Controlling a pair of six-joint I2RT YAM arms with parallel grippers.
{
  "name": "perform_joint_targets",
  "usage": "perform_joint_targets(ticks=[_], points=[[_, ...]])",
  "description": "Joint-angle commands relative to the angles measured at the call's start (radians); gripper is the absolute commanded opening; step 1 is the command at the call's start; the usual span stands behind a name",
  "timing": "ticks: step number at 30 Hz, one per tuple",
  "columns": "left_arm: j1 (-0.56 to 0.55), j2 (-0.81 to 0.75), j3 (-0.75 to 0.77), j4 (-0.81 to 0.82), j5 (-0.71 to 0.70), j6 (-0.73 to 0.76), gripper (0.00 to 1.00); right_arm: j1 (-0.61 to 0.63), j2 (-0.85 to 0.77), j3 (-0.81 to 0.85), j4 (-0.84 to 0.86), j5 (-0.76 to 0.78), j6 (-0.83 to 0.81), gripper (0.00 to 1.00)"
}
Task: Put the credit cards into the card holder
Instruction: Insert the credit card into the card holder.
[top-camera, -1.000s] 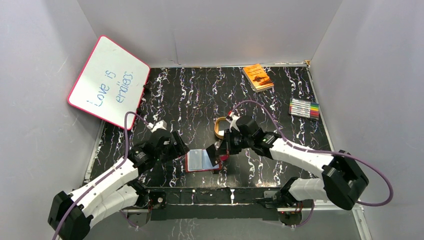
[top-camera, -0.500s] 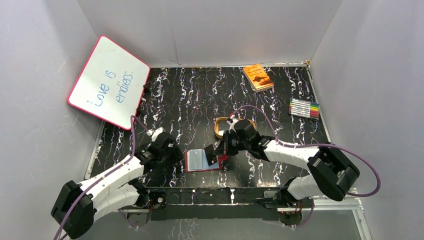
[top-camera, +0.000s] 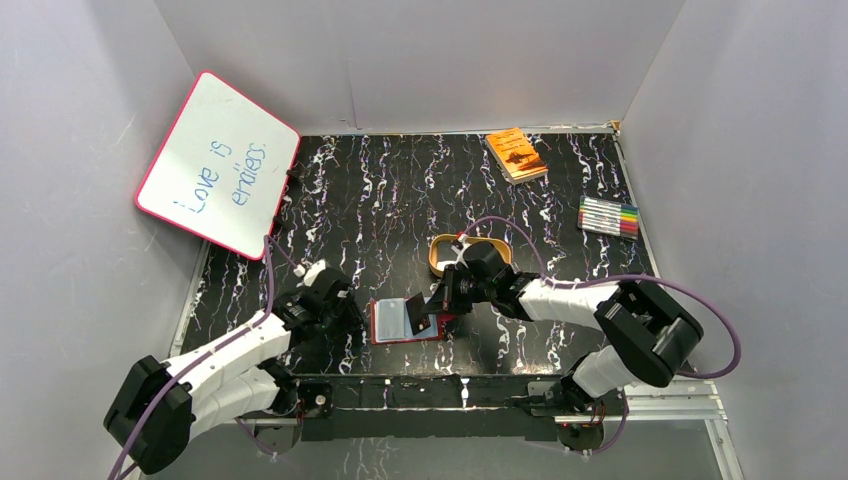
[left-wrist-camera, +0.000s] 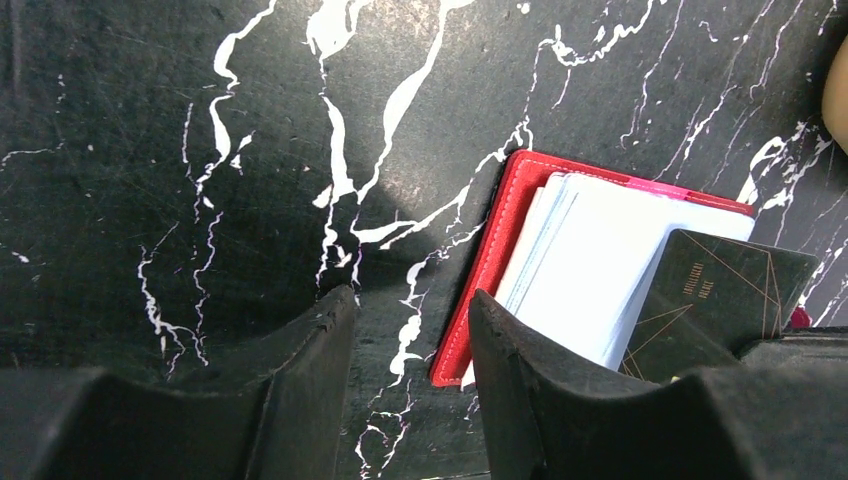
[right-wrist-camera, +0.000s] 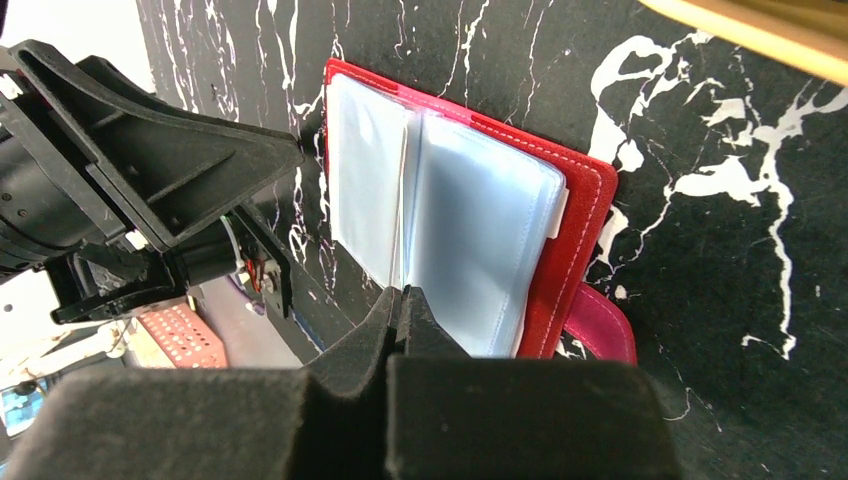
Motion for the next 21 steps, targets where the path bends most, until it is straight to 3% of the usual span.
perform_joint_targets(ticks=[1, 21], points=[[0.003, 0.003, -0.022, 0.015, 0.018, -0.007, 0.43, -0.002, 0.008, -0.001, 0.069, -0.018, 0.021, 0.00], [0.004, 0.045, -0.063, 0.085, 0.093, -0.011, 0.29, -0.002, 0.048, -0.013, 0.128, -0.053, 0.066, 0.00]])
